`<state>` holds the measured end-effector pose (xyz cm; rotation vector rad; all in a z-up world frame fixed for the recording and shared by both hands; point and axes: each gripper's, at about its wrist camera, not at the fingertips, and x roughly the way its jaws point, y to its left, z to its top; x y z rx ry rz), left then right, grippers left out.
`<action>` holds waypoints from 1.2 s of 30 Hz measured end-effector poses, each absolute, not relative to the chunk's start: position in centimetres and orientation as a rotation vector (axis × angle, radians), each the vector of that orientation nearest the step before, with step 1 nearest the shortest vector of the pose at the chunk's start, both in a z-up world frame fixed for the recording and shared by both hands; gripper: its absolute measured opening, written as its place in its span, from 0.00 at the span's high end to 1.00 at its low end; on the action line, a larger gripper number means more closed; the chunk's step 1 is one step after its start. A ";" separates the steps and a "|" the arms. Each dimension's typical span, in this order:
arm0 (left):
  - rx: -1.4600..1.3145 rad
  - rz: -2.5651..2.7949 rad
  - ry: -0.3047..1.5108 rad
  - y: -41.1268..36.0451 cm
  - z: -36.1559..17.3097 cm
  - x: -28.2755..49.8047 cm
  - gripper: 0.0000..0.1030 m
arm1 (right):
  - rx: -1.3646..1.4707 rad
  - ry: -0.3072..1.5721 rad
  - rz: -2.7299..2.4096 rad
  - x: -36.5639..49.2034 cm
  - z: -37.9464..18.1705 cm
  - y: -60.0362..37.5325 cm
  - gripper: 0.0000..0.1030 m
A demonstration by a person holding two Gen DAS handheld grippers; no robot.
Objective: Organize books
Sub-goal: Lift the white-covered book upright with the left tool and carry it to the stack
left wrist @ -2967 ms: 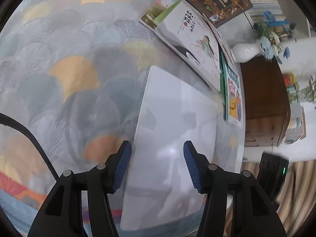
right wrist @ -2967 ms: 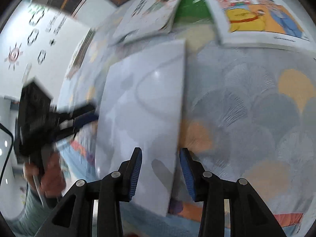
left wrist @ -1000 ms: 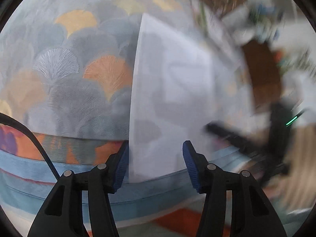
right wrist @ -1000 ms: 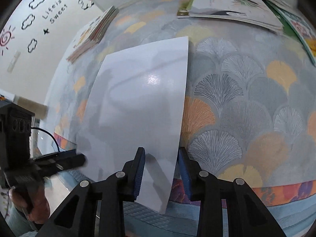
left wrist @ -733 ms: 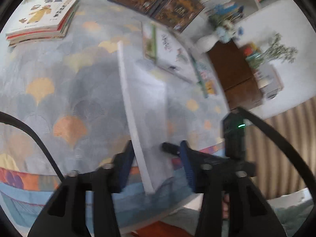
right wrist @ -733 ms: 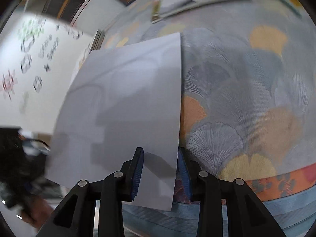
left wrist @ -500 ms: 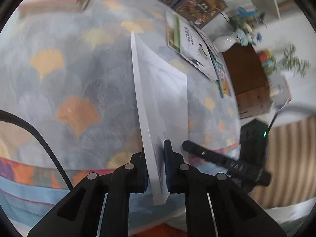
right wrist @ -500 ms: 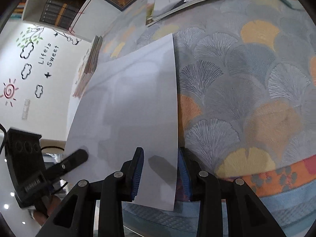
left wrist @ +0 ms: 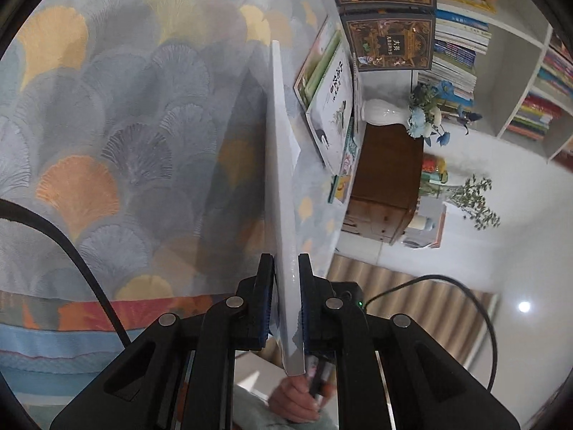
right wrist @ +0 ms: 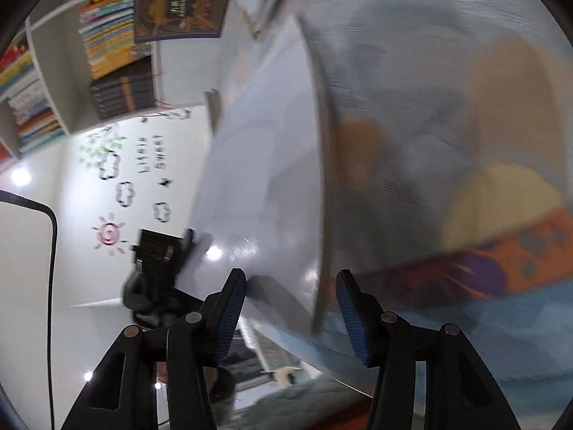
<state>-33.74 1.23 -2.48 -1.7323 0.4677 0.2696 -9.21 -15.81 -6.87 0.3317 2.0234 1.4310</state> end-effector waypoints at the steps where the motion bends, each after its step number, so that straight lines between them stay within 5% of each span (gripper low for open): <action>1: -1.747 0.257 0.468 1.3 -2.6 -33.6 0.91 | 0.349 2.010 1.436 -9.1 -6.7 -15.7 0.51; 6: -1.609 0.348 0.601 1.9 -1.8 -33.2 0.91 | 0.183 1.801 1.451 -9.2 -3.8 -15.1 0.68; 12: -1.218 0.503 0.778 1.2 1.2 -31.3 0.87 | -0.310 1.413 1.504 -13.3 1.3 -13.2 0.69; 22: -1.065 0.588 0.617 2.7 5.6 -34.8 0.87 | -0.500 1.104 1.612 -16.9 7.7 -10.4 0.69; 36: -1.039 0.782 0.385 13.0 8.4 -43.8 0.86 | -0.637 0.918 1.797 -25.5 12.6 6.5 0.69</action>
